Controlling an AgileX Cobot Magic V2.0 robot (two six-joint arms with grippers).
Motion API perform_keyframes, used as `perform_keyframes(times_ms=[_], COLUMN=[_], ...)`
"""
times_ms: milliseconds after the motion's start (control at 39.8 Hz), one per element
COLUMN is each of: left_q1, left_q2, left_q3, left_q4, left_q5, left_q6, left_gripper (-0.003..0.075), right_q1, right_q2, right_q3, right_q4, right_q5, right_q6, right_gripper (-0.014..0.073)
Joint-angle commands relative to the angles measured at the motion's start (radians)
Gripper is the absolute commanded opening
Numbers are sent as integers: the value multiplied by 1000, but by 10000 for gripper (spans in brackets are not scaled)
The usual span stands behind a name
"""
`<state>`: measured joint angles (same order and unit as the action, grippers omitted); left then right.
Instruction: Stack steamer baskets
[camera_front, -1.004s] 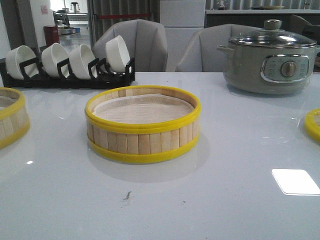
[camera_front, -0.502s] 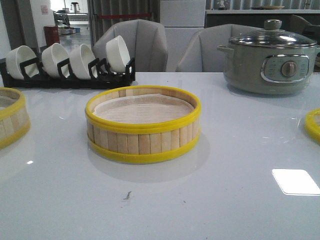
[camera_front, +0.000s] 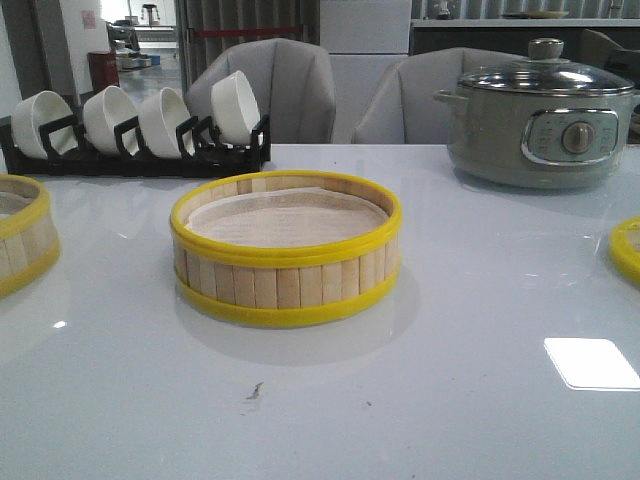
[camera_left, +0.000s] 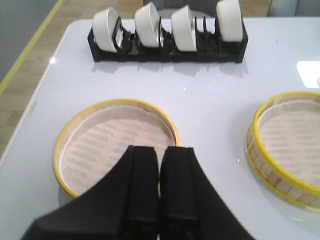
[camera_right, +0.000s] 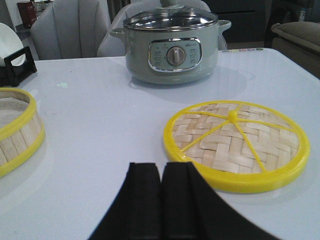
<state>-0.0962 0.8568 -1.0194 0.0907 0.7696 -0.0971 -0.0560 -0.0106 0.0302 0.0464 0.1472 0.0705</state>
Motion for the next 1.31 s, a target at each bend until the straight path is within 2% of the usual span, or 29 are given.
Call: perform_keyframes(times_ms=[0, 326, 1280], left_q1=[-7, -7, -7], left_q2=[2, 6, 6], left_q3=[-37, -37, -37], left_q4=[-2, -30, -20], left_q5=[-46, -102, -114], left_q6=[-5, -1, -1], left_gripper=[86, 86, 86], right_q1=[-5, -5, -5], right_q2=[-21, -21, -21], right_q3=[-16, -16, -16], right_q4=[0, 0, -1], right_q5=[-93, -93, -95], right_q6=[-4, -4, -4], right_gripper=[51, 51, 51])
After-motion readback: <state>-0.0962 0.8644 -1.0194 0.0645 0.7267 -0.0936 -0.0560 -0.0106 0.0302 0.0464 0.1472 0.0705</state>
